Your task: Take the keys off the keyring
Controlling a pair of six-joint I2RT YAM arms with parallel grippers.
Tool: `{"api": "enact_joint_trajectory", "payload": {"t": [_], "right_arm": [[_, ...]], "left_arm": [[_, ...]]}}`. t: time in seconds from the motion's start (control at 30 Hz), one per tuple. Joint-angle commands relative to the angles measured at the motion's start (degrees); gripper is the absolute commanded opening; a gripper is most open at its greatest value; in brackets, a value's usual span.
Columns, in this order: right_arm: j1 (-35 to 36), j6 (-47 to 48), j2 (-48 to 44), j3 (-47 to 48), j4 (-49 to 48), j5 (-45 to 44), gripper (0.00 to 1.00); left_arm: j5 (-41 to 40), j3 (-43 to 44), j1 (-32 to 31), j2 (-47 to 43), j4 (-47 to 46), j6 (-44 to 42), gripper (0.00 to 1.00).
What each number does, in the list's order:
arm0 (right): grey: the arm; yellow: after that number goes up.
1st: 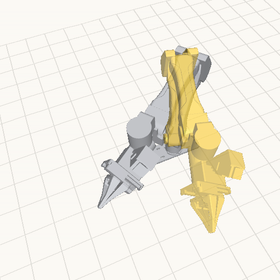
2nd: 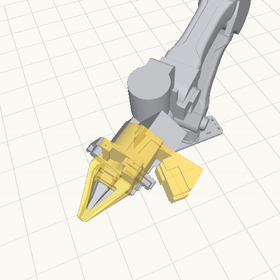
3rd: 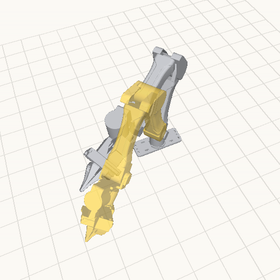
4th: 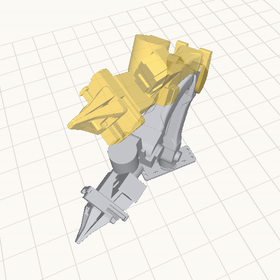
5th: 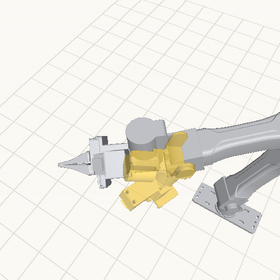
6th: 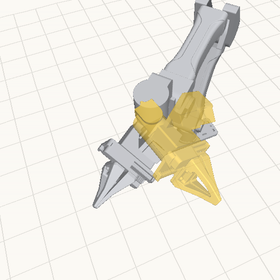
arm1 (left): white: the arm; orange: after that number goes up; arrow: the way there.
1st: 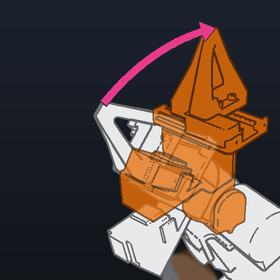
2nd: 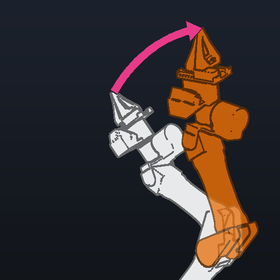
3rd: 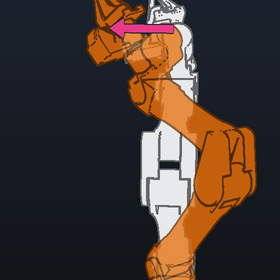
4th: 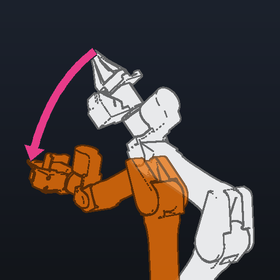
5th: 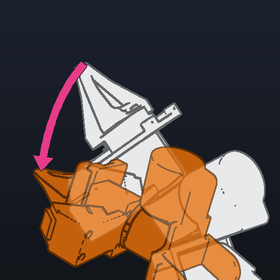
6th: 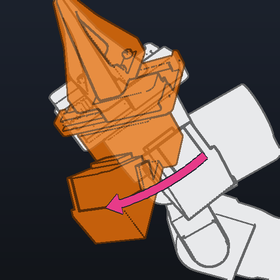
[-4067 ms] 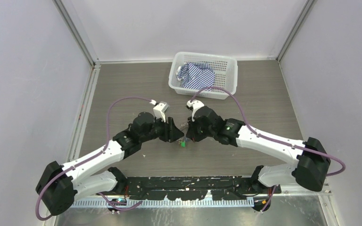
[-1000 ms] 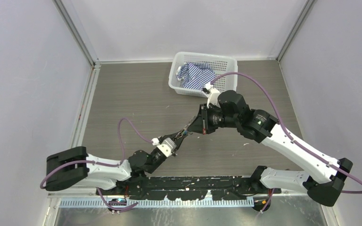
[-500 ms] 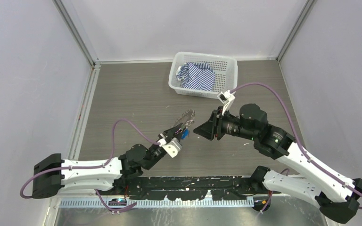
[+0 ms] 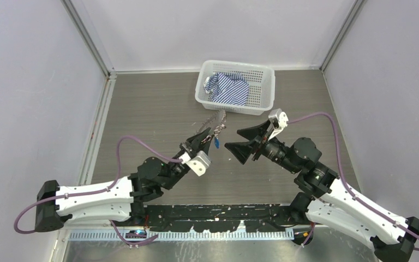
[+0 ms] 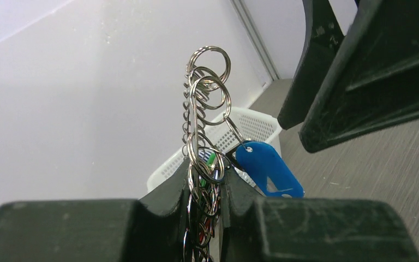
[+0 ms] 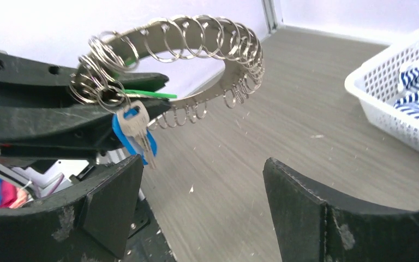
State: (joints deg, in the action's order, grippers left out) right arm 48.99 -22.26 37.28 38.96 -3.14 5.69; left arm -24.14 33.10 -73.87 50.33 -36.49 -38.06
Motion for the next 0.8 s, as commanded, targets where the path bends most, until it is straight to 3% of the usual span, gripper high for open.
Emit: {"api": "enact_joint_trajectory", "payload": {"t": [0.0,0.17,0.33,0.77], "right_arm": [[-0.1,6.09,-1.08,-3.59,-18.13,0.2,0.85],[0.28,10.29,-0.87,-7.05,-27.89,5.4,0.86],[1.14,14.07,0.25,-7.79,-31.69,6.86,0.86],[8.97,24.49,7.57,-6.79,-35.64,2.69,0.85]], "left_arm": [[2.32,5.88,0.15,-2.14,3.68,-2.59,0.0],[3.0,8.33,0.13,-3.0,7.97,-3.94,0.0],[3.42,8.9,0.13,-3.02,8.28,-4.09,0.0],[4.06,9.79,0.15,-2.43,8.58,-3.13,0.0]]}}
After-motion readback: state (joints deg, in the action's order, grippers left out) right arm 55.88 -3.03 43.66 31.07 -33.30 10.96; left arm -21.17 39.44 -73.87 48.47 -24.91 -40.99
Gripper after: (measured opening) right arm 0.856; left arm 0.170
